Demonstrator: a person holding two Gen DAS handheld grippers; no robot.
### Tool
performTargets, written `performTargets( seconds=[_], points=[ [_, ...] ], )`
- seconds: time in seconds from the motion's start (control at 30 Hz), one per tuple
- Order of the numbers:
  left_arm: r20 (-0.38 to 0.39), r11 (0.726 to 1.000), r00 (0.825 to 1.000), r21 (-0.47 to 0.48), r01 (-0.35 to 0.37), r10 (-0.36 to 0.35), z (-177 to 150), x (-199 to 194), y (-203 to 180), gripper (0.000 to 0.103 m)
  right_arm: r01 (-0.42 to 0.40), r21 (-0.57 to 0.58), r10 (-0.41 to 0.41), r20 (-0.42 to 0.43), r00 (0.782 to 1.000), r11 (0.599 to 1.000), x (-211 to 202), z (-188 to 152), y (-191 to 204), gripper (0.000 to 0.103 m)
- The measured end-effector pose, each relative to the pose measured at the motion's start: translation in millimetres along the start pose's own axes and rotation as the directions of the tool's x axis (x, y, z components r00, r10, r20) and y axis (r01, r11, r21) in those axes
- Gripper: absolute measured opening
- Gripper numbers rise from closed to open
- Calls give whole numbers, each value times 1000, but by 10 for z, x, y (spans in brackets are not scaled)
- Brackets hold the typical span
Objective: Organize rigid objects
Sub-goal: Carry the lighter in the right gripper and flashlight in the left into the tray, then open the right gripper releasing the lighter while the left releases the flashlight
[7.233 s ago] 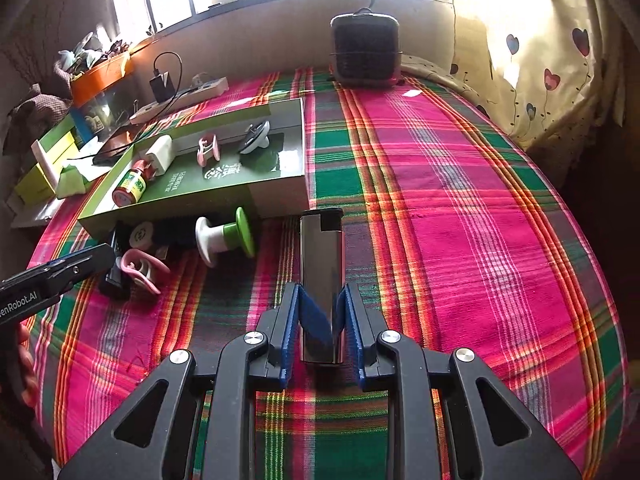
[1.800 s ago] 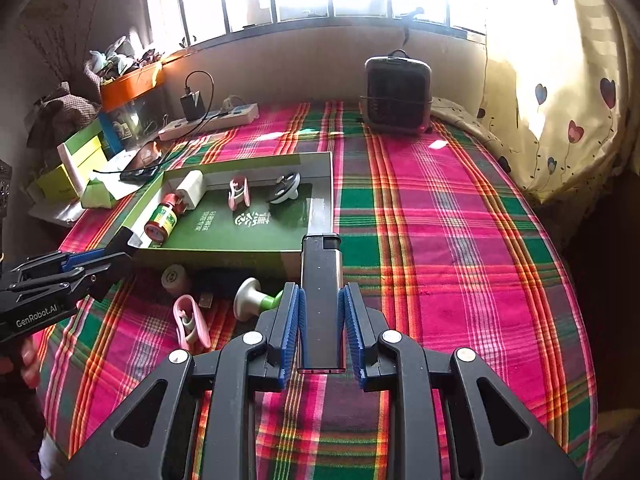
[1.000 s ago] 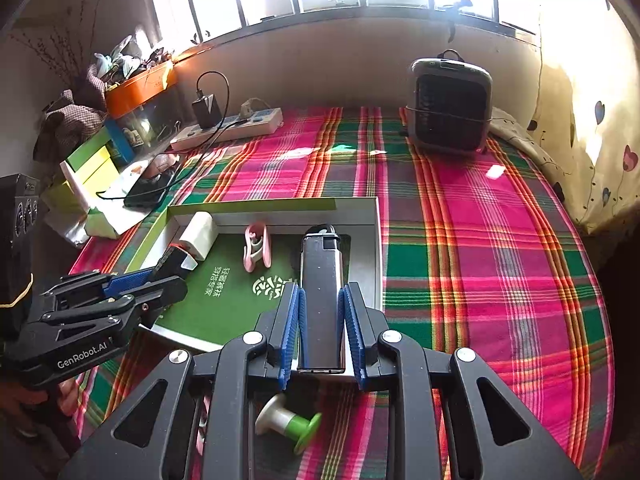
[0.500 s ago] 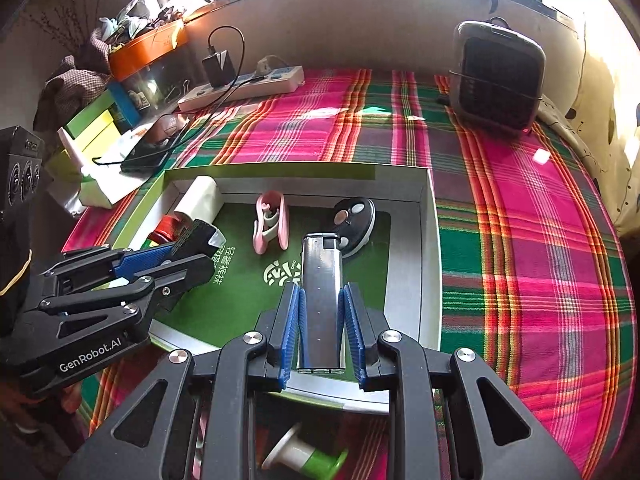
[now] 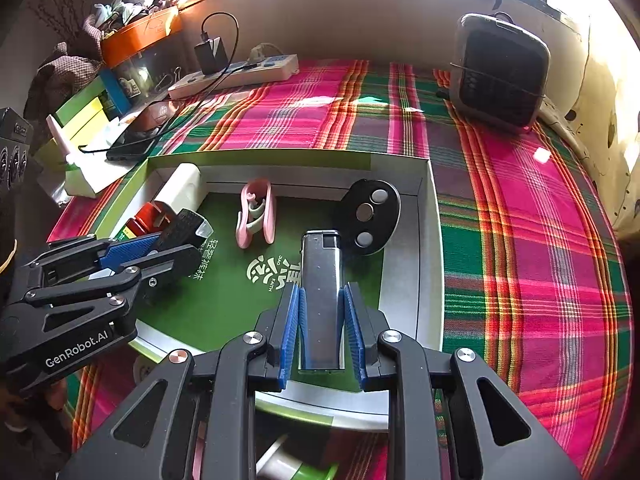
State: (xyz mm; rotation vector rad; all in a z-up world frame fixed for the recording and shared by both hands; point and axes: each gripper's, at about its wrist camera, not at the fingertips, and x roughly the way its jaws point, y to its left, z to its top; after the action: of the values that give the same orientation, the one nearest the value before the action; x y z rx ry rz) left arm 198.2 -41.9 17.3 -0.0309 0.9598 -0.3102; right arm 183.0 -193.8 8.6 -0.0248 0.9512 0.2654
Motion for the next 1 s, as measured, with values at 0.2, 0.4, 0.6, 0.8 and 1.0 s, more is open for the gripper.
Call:
performTargets(
  seconds=[0.2, 0.4, 0.6, 0.8, 1.0],
  points=[
    [0, 1000, 1000, 0, -4, 4, -4, -1, -9, 26, 6, -5, -6, 0, 1000, 1000, 17, -8, 2, 24],
    [0, 1000, 1000, 0, -9, 9, 1, 1, -11, 26, 9, -5, -9, 4, 1000, 1000, 16, -11, 1, 24],
    [-1, 1000, 1000, 3, -14, 14, 7, 7, -7, 26, 18, -10, -18, 9, 1000, 1000, 16, -15, 15, 24],
    [-1, 1000, 1000, -1, -21, 21, 4, 12, -4, 27, 19, -7, -19, 7, 1000, 1000, 14, -20, 16, 24],
    [0, 1000, 1000, -2, -24, 24, -3, 13, -14, 27, 23, 2, -23, 9, 1000, 1000, 3, -21, 5, 24]
  ],
)
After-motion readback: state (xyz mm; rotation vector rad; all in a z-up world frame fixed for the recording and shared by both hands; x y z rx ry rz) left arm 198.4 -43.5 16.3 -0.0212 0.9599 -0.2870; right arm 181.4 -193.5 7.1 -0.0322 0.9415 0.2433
